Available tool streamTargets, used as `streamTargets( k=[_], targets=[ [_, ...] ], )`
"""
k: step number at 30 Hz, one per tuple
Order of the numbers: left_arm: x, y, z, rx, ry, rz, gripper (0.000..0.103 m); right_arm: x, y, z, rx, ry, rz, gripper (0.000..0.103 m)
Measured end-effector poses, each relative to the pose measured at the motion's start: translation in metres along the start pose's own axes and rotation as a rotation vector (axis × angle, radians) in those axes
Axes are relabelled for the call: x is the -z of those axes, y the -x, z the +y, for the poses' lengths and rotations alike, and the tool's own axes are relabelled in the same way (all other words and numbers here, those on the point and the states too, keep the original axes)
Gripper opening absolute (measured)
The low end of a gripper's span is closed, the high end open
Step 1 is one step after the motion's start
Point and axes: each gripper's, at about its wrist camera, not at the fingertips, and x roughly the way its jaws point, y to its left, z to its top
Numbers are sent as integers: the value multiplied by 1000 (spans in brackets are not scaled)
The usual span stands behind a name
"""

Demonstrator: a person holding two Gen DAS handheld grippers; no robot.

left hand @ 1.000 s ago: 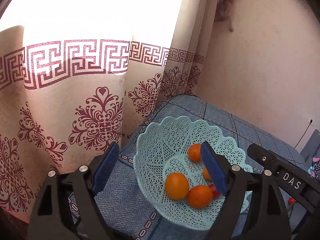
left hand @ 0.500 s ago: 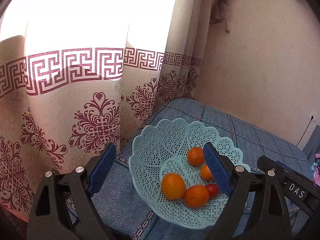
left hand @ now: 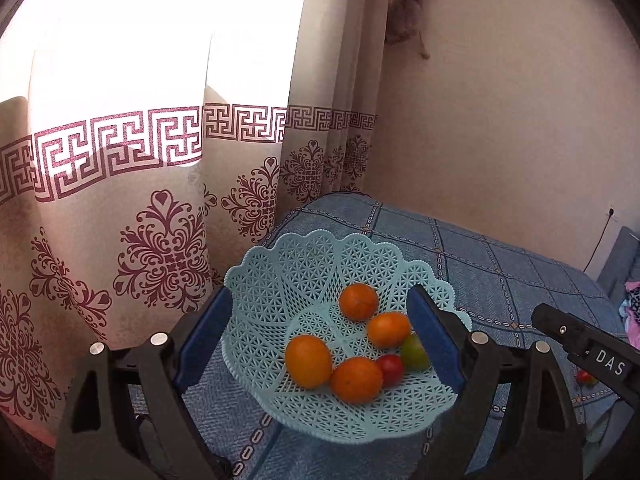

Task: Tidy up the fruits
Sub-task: 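Withdraw both open tools from the basket toward the remaining fruits, then grasp the dark brown fruit with the right tool while the left tool grasps a green tomato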

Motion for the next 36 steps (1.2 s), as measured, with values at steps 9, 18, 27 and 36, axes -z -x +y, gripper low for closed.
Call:
streamTargets(
  k=[9, 18, 27, 36],
  targets=[
    [5, 7, -22, 76, -72, -5, 90, 9, 18, -34, 48, -34, -7, 57],
    [15, 18, -54, 165, -186, -23, 95, 30, 35, -79, 107, -92, 9, 57],
    [23, 21, -71, 192, -259, -23, 95, 56, 53, -121, 172, -142, 31, 57],
    [38, 27, -87, 225, -339, -9, 96, 83, 57, -148, 194, -190, 70, 57]
  ],
)
